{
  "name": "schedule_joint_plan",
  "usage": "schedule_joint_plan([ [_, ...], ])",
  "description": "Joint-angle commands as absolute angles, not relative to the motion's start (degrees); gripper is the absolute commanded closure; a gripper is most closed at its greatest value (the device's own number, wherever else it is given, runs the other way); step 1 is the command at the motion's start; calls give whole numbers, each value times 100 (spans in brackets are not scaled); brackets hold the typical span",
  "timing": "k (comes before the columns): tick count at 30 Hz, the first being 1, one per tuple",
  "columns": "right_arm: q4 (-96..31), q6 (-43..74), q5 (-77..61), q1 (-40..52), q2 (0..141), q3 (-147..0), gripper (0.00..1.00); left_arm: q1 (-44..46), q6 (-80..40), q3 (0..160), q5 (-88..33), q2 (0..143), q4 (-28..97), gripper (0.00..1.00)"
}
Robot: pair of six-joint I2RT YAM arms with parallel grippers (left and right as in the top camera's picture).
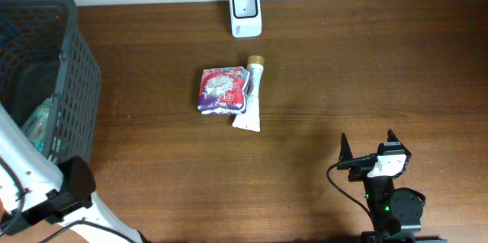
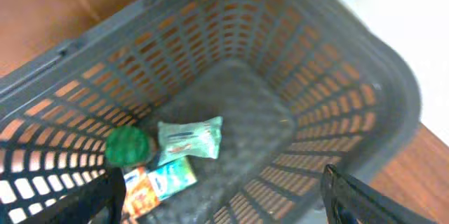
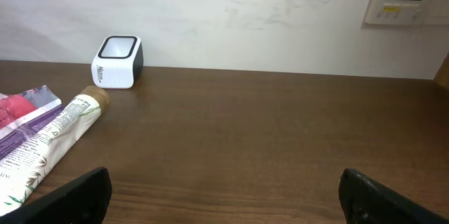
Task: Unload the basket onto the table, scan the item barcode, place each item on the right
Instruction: 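Reach the left gripper into the basket and grasp the mint-green pack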
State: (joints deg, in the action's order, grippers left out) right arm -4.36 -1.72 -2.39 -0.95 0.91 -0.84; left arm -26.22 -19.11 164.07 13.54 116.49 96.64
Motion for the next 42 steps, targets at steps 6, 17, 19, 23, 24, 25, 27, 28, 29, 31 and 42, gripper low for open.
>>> schedule_joint_plan([
  [6,-445,-167,-250,-38,51,-32,1,-3212,-1872,13784,1527,11699,8595,16],
  [17,-445,-167,-250,-38,51,-32,1,-3205,1033,10020,1522,11701,5988,22],
  [19,-445,-167,-248,-38,51,-32,1,-3205,1288,9804,1520,11703,5736,20],
  [23,-445,-167,-250,-38,51,-32,1,-3205,1387,9168,1527,11710,4982,22],
  [24,-445,-167,-250,-38,51,-34,1,-3205,1385,9050,1527,11710,4829,22],
  [25,-445,-167,-250,-38,51,-32,1,-3205,1387,8997,1527,11710,4764,24],
  [27,-445,-167,-250,-38,51,-32,1,-3205,1522,8866,1529,11710,4668,28],
  [28,-445,-167,-250,-38,51,-32,1,-3205,1614,8816,1531,11721,4630,28],
  [29,-445,-167,-250,-38,51,-32,1,-3205,1616,8805,1527,11725,4630,30],
  [31,-445,-167,-250,-38,51,-32,1,-3205,1616,8803,1525,11725,4659,36],
  [42,-445,-167,-250,-38,51,-32,1,-3249,1643,8799,1048,11767,4075,24],
])
